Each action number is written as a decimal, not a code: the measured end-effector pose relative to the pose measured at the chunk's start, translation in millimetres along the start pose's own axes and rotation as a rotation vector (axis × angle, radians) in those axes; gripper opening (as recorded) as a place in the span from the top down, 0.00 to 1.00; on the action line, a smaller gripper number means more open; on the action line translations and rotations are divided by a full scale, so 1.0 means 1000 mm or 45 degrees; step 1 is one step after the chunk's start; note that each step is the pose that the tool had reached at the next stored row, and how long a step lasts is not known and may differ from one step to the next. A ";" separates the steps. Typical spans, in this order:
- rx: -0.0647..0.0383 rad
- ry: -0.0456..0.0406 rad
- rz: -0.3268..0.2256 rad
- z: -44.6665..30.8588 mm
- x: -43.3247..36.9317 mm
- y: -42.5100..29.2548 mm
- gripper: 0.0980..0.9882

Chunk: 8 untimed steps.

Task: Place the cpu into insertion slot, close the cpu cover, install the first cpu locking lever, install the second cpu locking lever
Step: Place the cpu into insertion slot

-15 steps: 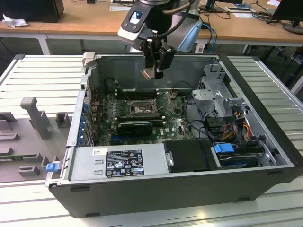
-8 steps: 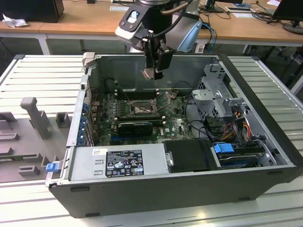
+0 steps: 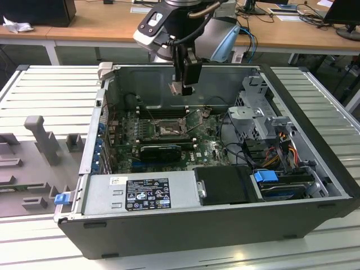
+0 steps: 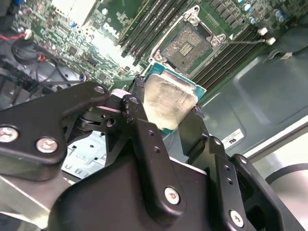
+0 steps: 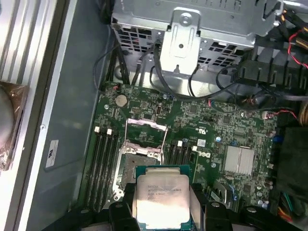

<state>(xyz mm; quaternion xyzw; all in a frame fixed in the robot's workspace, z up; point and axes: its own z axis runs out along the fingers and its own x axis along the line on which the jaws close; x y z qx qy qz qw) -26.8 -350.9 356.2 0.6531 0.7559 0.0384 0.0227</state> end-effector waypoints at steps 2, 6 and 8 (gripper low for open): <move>-0.001 -0.005 0.052 0.0006 0.0000 0.0000 0.52; -0.002 -0.013 0.140 0.0042 -0.0001 -0.0003 0.52; -0.002 -0.015 0.143 0.0082 -0.0001 -0.0007 0.52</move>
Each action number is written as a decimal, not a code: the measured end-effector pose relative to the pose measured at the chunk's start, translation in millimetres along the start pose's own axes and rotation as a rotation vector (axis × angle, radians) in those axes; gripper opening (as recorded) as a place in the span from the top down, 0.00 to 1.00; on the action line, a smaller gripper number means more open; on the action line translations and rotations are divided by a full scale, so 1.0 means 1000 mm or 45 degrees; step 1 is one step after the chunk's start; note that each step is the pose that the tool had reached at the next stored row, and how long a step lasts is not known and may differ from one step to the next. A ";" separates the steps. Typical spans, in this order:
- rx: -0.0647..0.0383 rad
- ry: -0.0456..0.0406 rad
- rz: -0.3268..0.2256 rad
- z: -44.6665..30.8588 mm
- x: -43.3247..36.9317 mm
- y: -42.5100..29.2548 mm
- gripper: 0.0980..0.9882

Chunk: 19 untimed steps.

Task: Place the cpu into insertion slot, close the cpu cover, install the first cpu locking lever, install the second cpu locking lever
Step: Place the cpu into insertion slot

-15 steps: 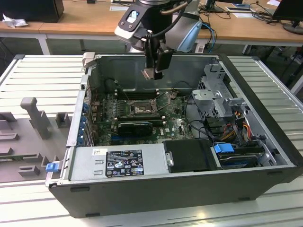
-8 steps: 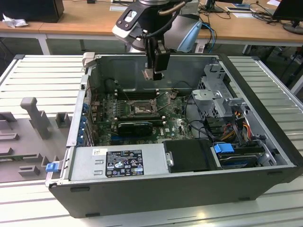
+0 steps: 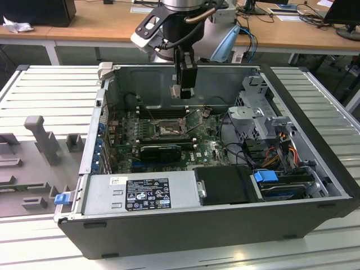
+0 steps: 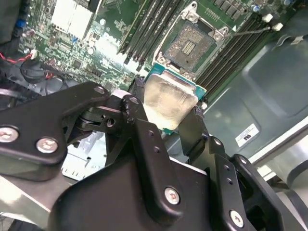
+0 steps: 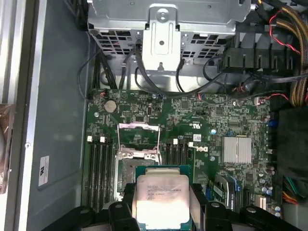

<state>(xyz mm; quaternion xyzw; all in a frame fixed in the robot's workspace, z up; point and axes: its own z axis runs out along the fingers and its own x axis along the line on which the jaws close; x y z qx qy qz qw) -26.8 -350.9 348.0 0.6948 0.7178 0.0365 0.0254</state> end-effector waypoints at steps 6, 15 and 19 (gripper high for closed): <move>0.000 -0.005 0.004 0.0105 -0.0001 -0.0009 0.52; 0.000 -0.010 0.004 0.0329 -0.0005 -0.0029 0.52; 0.000 -0.010 0.005 0.0429 -0.0006 -0.0038 0.52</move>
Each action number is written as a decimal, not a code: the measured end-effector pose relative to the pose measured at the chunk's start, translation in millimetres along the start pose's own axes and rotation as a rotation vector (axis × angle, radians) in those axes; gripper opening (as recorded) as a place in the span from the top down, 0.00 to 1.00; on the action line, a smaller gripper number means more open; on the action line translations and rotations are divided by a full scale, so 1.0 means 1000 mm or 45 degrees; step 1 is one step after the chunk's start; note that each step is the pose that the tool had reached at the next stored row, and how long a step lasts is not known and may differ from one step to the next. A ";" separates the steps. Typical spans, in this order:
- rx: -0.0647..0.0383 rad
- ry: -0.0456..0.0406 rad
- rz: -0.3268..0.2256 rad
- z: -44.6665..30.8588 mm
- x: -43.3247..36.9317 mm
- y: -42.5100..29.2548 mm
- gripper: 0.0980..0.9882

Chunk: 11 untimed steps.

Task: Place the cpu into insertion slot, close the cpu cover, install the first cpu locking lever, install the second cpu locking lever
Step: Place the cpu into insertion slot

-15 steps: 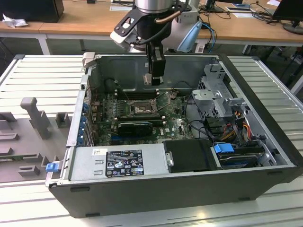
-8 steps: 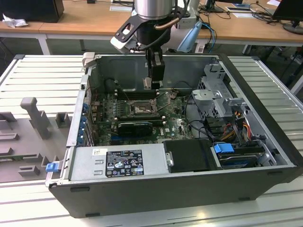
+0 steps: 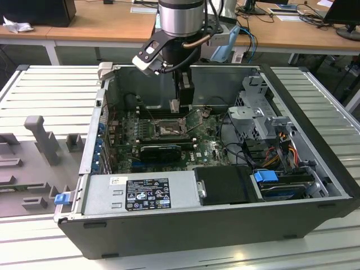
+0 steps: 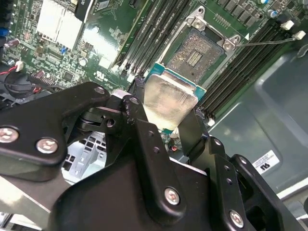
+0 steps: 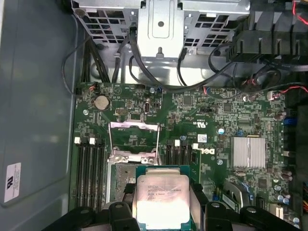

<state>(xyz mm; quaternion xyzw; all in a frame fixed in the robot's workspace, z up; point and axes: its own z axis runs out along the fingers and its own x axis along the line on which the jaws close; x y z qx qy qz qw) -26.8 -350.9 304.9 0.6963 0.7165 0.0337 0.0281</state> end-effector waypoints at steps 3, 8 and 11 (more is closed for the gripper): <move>0.000 0.000 0.000 0.0046 0.0000 -0.0004 0.52; 0.000 0.000 0.001 0.0162 -0.0001 -0.0014 0.52; 0.000 0.000 0.001 0.0214 -0.0001 -0.0019 0.52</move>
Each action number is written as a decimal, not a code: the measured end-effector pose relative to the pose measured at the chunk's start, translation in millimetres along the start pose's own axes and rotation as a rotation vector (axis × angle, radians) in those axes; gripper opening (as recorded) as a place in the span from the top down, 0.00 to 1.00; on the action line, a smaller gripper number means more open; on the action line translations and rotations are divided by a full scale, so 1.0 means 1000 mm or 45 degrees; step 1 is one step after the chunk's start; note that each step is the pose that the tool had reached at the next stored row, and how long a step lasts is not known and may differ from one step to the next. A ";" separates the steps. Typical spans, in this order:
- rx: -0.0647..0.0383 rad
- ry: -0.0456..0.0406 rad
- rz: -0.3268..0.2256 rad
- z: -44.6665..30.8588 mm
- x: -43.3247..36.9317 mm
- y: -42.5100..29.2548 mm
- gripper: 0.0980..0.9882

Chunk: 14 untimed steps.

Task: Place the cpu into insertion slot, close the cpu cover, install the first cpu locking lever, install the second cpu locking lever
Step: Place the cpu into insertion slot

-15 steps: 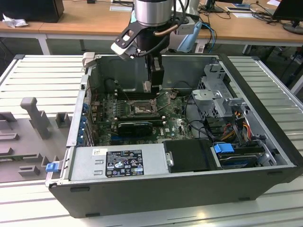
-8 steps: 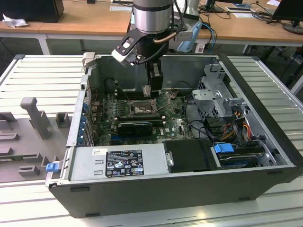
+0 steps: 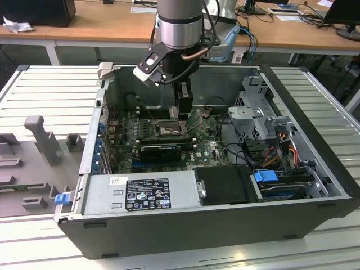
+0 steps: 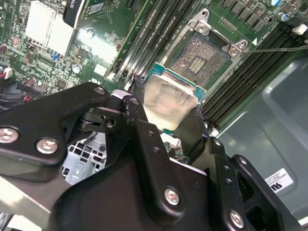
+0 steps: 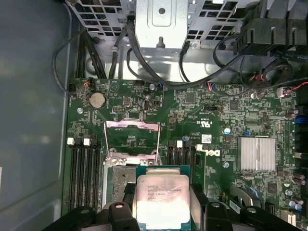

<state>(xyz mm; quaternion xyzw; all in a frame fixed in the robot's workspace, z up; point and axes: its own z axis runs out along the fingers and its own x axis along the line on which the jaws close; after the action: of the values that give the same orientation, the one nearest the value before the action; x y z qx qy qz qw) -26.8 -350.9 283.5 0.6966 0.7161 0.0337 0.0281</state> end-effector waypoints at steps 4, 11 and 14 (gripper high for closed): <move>0.000 0.000 0.000 0.0057 0.0000 -0.0005 0.52; 0.000 0.000 0.000 0.0165 -0.0001 -0.0014 0.52; 0.001 0.000 0.001 0.0192 -0.0001 -0.0017 0.52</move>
<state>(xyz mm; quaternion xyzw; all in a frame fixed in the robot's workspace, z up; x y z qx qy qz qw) -26.8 -350.9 264.2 0.6967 0.7160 0.0334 0.0279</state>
